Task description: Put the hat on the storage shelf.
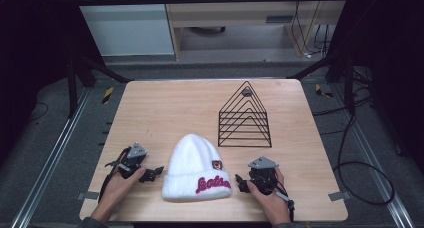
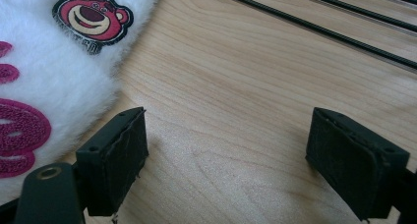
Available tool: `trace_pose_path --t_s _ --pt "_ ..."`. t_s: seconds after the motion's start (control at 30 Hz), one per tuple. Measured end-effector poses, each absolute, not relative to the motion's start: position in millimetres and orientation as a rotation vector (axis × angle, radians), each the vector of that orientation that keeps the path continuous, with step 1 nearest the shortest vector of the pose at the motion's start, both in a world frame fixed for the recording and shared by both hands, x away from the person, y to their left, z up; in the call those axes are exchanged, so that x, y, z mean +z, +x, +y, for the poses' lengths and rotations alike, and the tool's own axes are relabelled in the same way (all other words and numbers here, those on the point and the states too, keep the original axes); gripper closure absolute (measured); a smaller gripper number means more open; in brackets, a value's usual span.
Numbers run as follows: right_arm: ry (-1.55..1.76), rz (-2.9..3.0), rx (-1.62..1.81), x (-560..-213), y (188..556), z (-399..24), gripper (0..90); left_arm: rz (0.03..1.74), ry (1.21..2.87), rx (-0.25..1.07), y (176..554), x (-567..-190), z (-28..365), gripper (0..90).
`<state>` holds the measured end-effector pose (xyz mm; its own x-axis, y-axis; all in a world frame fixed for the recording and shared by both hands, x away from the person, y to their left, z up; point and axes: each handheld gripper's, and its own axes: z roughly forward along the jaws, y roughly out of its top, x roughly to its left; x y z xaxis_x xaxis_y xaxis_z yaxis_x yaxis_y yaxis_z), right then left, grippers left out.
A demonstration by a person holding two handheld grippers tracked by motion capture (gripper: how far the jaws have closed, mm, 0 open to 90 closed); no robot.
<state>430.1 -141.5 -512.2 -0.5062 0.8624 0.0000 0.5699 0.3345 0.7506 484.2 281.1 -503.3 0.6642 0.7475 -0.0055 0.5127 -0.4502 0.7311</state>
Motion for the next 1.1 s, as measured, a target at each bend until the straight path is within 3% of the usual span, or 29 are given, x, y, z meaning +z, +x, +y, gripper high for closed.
trace_pose_path --t_s 0.07,0.23,0.6,0.67,0.77,1.1 --pt "1.263 2.205 0.997 -512.2 430.2 -141.5 15.7 0.973 2.113 0.355 488.3 -501.2 282.1 6.1" --pt "1.259 2.206 0.996 -512.2 430.2 -141.6 15.7 0.959 2.147 0.393 499.2 -479.0 273.0 7.0" --pt "1.265 2.204 0.995 -512.2 430.0 -141.4 15.7 0.865 2.176 0.477 524.8 -430.4 219.9 8.1" --pt "1.273 2.198 0.993 -512.2 429.8 -140.8 15.7 0.846 2.147 0.564 527.5 -420.5 207.9 11.9" --pt "1.271 2.196 0.991 -512.2 429.7 -140.9 15.7 0.842 2.122 0.589 531.3 -415.1 202.9 14.2" --pt "1.281 2.187 0.986 -512.1 429.0 -140.3 15.7 0.848 2.268 0.424 559.4 -443.1 183.8 21.5"
